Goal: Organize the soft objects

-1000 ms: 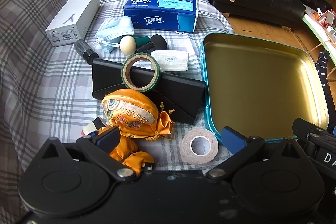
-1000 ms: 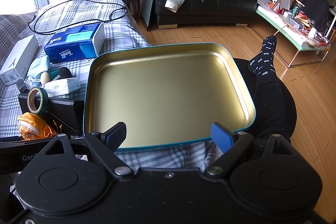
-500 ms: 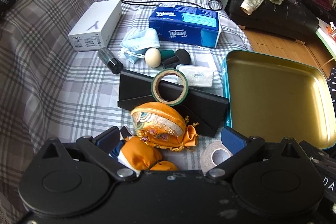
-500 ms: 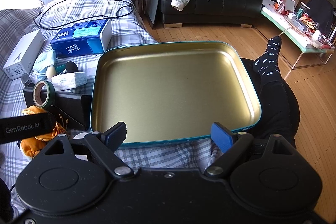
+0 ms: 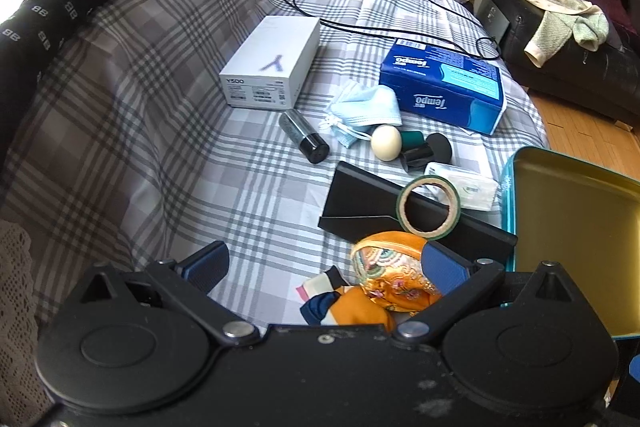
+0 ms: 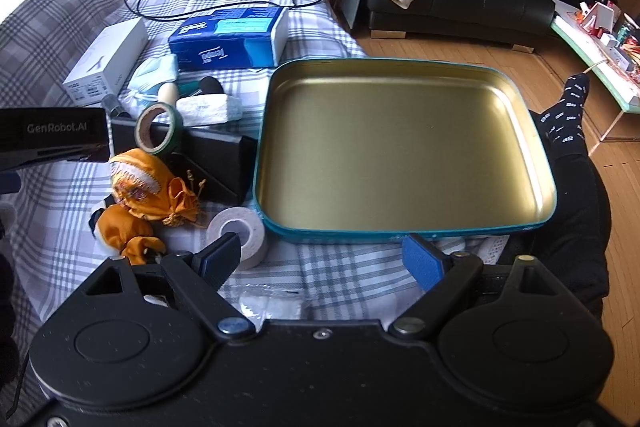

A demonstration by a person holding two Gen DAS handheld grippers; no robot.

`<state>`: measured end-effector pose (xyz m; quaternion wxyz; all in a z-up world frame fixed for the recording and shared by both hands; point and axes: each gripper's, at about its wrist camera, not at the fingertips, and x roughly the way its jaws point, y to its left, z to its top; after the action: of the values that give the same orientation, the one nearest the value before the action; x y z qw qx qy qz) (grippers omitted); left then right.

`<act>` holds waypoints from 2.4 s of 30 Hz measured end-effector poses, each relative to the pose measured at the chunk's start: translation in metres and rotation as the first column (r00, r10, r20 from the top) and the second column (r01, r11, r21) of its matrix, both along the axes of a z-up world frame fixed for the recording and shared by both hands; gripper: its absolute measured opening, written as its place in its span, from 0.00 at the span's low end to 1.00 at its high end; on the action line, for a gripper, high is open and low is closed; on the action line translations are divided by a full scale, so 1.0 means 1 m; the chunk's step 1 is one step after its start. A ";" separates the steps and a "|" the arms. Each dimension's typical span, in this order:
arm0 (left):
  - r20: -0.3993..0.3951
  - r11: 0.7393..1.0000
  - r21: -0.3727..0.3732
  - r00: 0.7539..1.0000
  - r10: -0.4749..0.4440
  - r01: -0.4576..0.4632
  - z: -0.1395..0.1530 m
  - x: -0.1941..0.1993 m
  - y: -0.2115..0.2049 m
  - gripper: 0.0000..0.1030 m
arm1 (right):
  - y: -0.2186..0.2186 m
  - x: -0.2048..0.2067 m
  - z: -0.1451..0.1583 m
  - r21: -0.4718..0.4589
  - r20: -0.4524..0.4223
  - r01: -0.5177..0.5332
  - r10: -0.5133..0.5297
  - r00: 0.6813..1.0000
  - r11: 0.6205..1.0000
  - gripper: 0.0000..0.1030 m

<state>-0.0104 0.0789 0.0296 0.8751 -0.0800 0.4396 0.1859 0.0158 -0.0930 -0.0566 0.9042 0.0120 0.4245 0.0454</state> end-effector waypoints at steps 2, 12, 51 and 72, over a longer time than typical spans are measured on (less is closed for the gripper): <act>-0.013 1.000 0.017 1.000 0.021 -0.020 0.000 0.001 0.005 1.00 | 0.004 -0.007 -0.003 0.018 -0.029 -0.055 0.056 0.998 0.998 0.82; -0.038 0.993 -0.009 0.993 0.113 -0.114 -0.005 -0.001 0.030 1.00 | 0.013 -0.021 -0.034 0.068 -0.168 -0.129 0.139 0.976 0.989 0.82; -0.029 0.962 -0.147 0.973 0.230 -0.232 -0.021 0.000 0.060 0.99 | -0.012 -0.003 -0.034 0.300 -0.170 -0.103 0.160 0.972 0.948 0.48; -0.037 0.960 -0.273 0.997 -0.074 0.061 -0.025 0.066 -0.004 0.98 | -0.015 0.006 -0.045 0.278 -0.159 -0.120 0.169 0.973 0.953 0.48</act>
<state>0.0555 0.0747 0.0048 0.8511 -0.1798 0.4839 0.0956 0.0223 -0.1075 -0.1018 0.8462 0.1066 0.4947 0.1670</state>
